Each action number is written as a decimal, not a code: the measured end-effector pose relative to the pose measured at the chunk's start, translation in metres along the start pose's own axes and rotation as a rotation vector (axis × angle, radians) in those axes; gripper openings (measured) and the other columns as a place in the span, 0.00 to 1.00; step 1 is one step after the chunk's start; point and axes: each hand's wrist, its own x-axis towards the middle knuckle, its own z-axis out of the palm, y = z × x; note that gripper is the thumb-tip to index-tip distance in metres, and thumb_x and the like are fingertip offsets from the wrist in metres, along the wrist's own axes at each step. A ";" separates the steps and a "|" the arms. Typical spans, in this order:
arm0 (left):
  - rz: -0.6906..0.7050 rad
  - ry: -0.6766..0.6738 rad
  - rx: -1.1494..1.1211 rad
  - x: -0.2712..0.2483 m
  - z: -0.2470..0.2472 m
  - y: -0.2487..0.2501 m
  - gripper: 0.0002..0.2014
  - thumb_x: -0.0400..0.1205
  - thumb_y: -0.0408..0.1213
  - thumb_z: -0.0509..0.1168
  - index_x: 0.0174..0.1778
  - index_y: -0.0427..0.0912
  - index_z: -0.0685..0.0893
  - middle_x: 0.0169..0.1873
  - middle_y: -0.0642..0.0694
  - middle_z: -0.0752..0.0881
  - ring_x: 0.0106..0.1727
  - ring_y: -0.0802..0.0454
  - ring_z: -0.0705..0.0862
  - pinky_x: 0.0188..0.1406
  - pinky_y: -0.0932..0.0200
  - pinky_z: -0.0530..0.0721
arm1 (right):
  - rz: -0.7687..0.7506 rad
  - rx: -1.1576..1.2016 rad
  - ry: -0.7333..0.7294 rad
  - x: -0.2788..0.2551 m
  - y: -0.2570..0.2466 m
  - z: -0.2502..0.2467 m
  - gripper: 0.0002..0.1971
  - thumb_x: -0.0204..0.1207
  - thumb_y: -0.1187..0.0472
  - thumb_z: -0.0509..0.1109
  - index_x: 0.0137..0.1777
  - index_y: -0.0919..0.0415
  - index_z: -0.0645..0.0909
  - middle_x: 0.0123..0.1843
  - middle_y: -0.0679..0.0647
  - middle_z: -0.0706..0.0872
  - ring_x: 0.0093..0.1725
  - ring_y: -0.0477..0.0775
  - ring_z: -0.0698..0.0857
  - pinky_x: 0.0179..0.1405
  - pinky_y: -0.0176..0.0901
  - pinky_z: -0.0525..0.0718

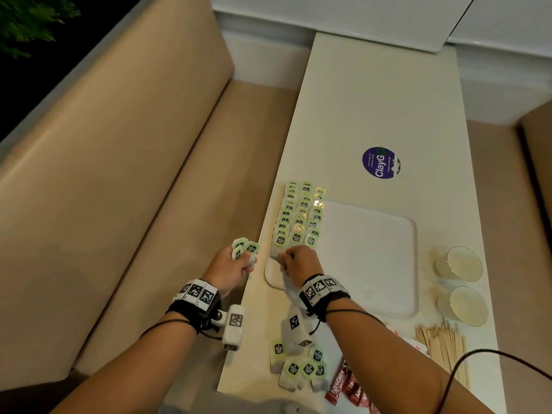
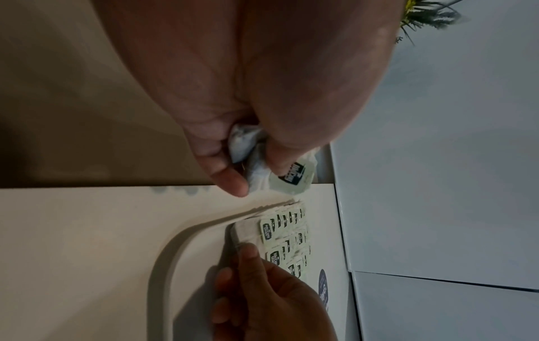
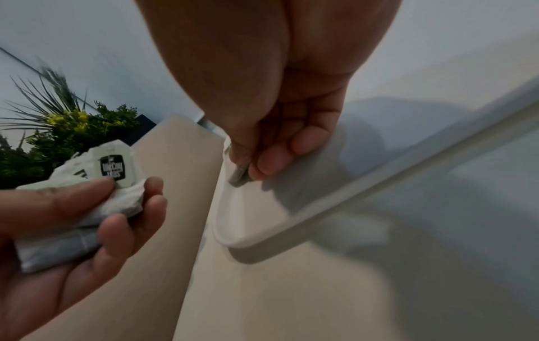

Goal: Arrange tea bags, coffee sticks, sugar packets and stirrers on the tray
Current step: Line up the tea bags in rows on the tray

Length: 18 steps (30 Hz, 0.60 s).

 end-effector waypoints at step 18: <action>0.038 0.010 0.137 -0.004 0.007 -0.001 0.03 0.83 0.35 0.73 0.48 0.42 0.85 0.32 0.50 0.88 0.28 0.58 0.82 0.31 0.60 0.79 | -0.010 0.015 0.029 -0.010 0.004 -0.008 0.22 0.80 0.40 0.70 0.38 0.60 0.84 0.33 0.52 0.89 0.36 0.54 0.88 0.44 0.49 0.87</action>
